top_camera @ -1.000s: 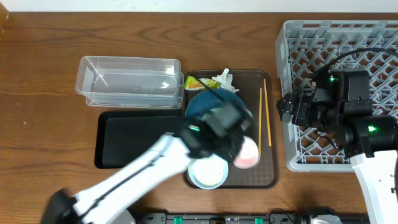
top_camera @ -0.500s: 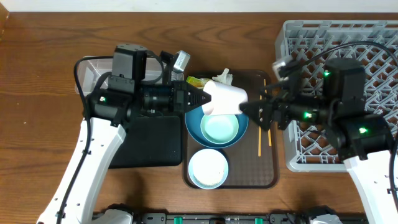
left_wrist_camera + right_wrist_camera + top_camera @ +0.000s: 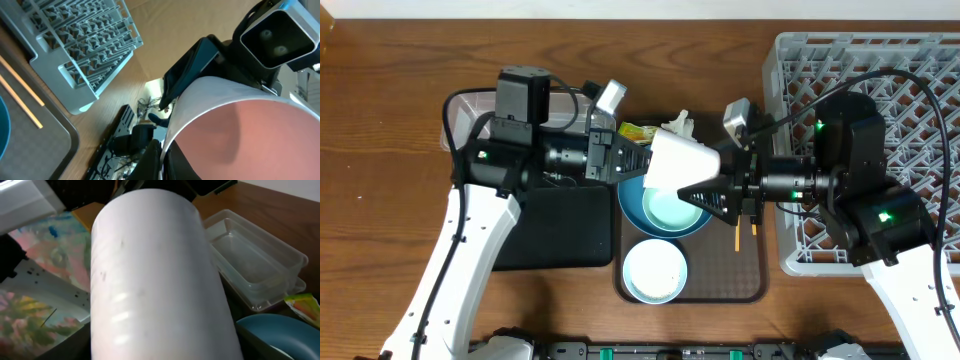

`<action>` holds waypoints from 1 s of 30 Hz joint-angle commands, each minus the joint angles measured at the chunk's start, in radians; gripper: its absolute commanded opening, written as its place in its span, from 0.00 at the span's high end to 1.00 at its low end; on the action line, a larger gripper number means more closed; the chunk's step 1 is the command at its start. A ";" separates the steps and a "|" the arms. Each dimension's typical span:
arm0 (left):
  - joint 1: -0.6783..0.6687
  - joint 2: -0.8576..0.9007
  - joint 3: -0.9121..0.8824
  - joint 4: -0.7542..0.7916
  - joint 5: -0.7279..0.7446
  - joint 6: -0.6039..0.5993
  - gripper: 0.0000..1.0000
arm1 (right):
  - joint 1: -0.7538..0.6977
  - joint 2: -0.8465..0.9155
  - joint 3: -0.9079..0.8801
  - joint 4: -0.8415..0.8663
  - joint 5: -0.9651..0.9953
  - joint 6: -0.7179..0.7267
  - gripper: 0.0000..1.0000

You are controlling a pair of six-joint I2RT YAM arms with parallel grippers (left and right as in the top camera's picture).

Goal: Sort waste into correct bins and load items into the dishwasher rack
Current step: 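Grasp the pink cup with the right gripper, release the left gripper, then lower the pink cup into the dish rack with the right gripper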

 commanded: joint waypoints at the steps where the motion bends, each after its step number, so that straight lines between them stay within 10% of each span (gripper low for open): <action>1: -0.014 -0.005 0.015 0.015 0.077 0.011 0.85 | 0.001 0.016 0.015 0.003 0.047 0.008 0.46; 3: -0.014 -0.005 0.015 0.025 0.072 0.012 0.53 | -0.002 0.013 0.015 0.003 0.060 0.008 0.50; 7: -0.014 -0.005 0.015 0.024 -0.012 0.012 0.27 | -0.040 -0.015 0.015 -0.031 0.147 0.023 0.55; 20: 0.054 -0.014 0.015 -0.057 -0.229 0.008 0.19 | -0.409 -0.122 0.015 -0.593 0.943 0.335 0.55; 30: 0.056 -0.157 0.015 -0.215 -0.690 0.009 0.19 | -0.527 -0.011 0.012 -0.824 1.106 0.405 0.53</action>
